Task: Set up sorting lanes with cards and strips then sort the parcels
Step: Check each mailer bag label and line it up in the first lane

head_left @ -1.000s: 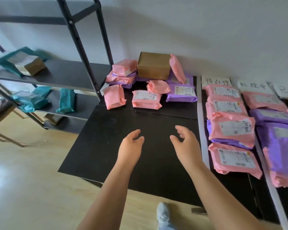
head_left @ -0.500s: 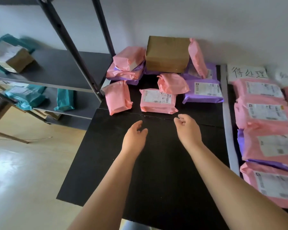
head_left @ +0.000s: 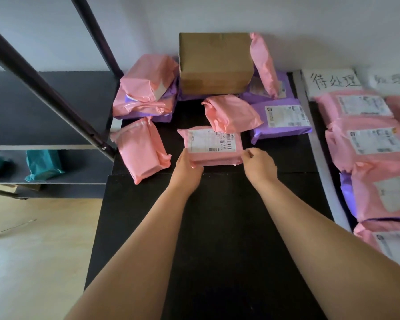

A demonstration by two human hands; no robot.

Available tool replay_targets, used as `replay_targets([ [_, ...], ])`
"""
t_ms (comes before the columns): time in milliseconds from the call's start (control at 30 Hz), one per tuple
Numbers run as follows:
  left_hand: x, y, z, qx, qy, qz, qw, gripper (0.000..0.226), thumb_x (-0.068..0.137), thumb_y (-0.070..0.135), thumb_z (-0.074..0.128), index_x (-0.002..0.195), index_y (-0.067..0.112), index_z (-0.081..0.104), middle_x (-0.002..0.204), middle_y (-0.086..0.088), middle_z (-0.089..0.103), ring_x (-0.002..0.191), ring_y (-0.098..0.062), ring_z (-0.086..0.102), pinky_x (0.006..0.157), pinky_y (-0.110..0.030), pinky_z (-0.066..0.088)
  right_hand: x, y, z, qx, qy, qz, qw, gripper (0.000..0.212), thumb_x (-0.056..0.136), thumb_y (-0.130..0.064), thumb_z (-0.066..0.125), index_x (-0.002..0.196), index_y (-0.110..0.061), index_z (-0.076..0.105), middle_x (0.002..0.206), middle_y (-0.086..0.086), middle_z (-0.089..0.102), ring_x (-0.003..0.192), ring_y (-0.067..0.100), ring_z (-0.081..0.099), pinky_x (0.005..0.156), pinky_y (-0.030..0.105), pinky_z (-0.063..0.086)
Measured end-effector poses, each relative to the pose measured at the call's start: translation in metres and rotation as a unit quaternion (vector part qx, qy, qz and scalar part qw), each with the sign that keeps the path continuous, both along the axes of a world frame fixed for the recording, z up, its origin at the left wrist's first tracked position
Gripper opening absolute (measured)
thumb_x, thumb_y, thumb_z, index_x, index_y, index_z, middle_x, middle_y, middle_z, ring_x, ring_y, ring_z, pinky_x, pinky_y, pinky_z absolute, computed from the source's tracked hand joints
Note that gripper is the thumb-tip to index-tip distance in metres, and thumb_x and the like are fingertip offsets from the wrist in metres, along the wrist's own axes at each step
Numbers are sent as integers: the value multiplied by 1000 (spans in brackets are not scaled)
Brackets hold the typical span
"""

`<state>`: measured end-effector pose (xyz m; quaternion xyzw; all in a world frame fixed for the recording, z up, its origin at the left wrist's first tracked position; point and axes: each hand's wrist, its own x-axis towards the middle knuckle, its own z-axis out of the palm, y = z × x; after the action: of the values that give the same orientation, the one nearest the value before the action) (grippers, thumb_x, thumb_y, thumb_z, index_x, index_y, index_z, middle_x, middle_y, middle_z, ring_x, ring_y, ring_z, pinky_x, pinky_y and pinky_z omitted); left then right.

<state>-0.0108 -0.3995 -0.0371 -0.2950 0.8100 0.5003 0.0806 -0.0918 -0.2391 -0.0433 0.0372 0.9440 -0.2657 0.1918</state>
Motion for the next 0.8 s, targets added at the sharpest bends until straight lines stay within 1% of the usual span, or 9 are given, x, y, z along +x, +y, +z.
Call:
replay_targets([
  [67,1,-3,-2,6,-2,-5,1000,53,96,10,49,146,26,38,140,-1,53,113,-21,59,89,-35,50,0,-5,-3,8,-11,-17,1000,30,105,-36,44,112,-16,65,103,5,66,98,23,63,96,48,50],
  [167,9,-5,-3,12,-10,14,1000,53,96,10,50,146,25,40,141,2,54,117,-19,57,93,-34,50,5,-9,-4,8,-10,-32,999,29,103,-37,49,91,-15,64,91,6,65,87,23,64,92,47,52],
  [267,21,-9,-2,20,-21,40,999,53,94,13,53,146,24,42,138,3,57,115,-18,59,93,-35,50,13,-9,1,1,-16,-42,999,25,100,-36,55,94,-15,67,87,2,66,80,19,65,86,44,55],
  [367,38,-9,4,45,-28,82,995,47,93,15,55,138,26,49,126,9,59,89,0,56,68,-21,44,23,-8,10,-10,-9,-73,997,15,97,-29,62,99,-17,70,85,-2,66,70,11,62,66,30,52],
  [433,52,-8,9,55,-31,106,992,41,92,18,57,132,26,53,116,13,58,81,4,52,60,-18,37,32,-5,18,-18,7,-89,996,12,95,-25,64,101,-18,71,86,-4,65,67,7,59,59,24,45],
  [533,68,-6,19,56,-29,124,990,33,93,24,58,126,25,55,108,12,60,84,-2,57,61,-23,42,50,2,37,-34,51,-93,994,11,95,-20,62,99,-18,72,87,-5,67,68,5,58,66,28,51],
  [633,81,-5,40,75,-10,131,989,29,95,26,59,123,25,55,106,9,62,82,-9,62,61,-25,48,71,7,66,-59,112,-90,988,13,96,-18,59,90,-19,71,85,-5,69,72,7,61,79,39,56],
  [700,91,-5,56,78,24,144,986,29,95,25,60,123,25,55,106,11,62,84,-5,62,60,-22,45,86,8,87,-66,156,-79,982,13,97,-19,59,91,-18,70,88,-4,69,77,10,63,82,40,56],
  [800,107,-9,88,27,106,209,972,30,95,26,61,125,29,55,101,19,57,83,-2,59,57,-15,39,106,9,120,-82,233,-53,968,13,96,-17,60,93,-14,72,86,-5,68,81,12,63,83,36,53],
])
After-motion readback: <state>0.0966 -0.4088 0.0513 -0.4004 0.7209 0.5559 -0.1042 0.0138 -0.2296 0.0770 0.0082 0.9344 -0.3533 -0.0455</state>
